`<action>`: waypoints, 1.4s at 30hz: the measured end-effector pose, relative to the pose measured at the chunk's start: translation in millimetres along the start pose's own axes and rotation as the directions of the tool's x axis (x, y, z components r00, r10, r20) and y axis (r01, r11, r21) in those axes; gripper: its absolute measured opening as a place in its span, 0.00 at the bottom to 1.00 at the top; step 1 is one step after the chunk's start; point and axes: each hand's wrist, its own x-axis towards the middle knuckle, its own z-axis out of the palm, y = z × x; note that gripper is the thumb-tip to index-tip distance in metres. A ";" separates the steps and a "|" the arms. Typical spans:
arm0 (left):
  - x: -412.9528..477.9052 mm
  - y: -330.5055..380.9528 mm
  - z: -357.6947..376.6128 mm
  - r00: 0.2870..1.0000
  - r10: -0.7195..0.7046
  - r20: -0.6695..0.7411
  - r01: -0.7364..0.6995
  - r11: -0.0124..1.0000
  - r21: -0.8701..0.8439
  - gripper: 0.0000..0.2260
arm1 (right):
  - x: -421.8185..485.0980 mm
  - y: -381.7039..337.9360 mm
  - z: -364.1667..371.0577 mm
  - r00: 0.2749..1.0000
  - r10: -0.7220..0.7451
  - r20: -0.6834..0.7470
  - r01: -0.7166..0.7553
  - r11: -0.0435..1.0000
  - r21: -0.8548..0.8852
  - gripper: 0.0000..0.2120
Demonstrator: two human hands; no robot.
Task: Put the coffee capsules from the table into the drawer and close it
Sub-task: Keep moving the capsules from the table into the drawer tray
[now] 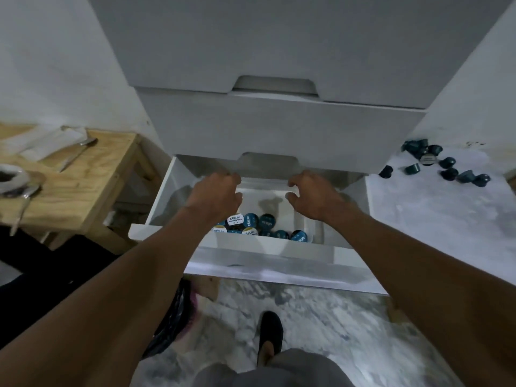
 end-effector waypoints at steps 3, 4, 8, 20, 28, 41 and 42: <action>-16.7 10.0 -16.7 0.995 0.052 -0.080 -0.050 0.999 0.015 0.14 | -30.8 -5.4 -23.3 0.992 0.035 -0.118 -0.039 0.999 -0.030 0.16; -23.3 16.4 -22.8 0.992 0.077 -0.101 -0.075 0.997 0.023 0.15 | -43.8 -6.5 -30.8 0.986 0.057 -0.158 -0.062 0.998 -0.029 0.16; -46.6 48.2 -42.1 0.958 0.194 -0.211 -0.188 0.981 0.048 0.15 | -98.9 -4.4 -57.0 0.953 0.089 -0.290 -0.112 0.991 -0.066 0.13; -71.8 217.2 -44.6 0.851 0.471 -0.231 -0.465 0.881 0.083 0.11 | -227.0 81.4 -110.7 0.873 0.281 -0.399 -0.327 0.944 -0.051 0.19; -29.2 342.8 -17.5 0.851 0.481 -0.213 -0.476 0.876 0.078 0.12 | -246.1 200.3 -136.5 0.869 0.332 -0.367 -0.365 0.931 -0.021 0.19; 49.8 435.1 32.0 0.956 0.244 -0.165 -0.247 0.969 0.001 0.09 | -179.4 333.0 -167.5 0.952 0.236 -0.192 -0.240 0.971 0.002 0.16; 58.8 435.1 33.7 0.962 0.226 -0.154 -0.227 0.974 0.008 0.09 | -168.3 337.9 -166.8 0.956 0.231 -0.179 -0.233 0.972 0.012 0.17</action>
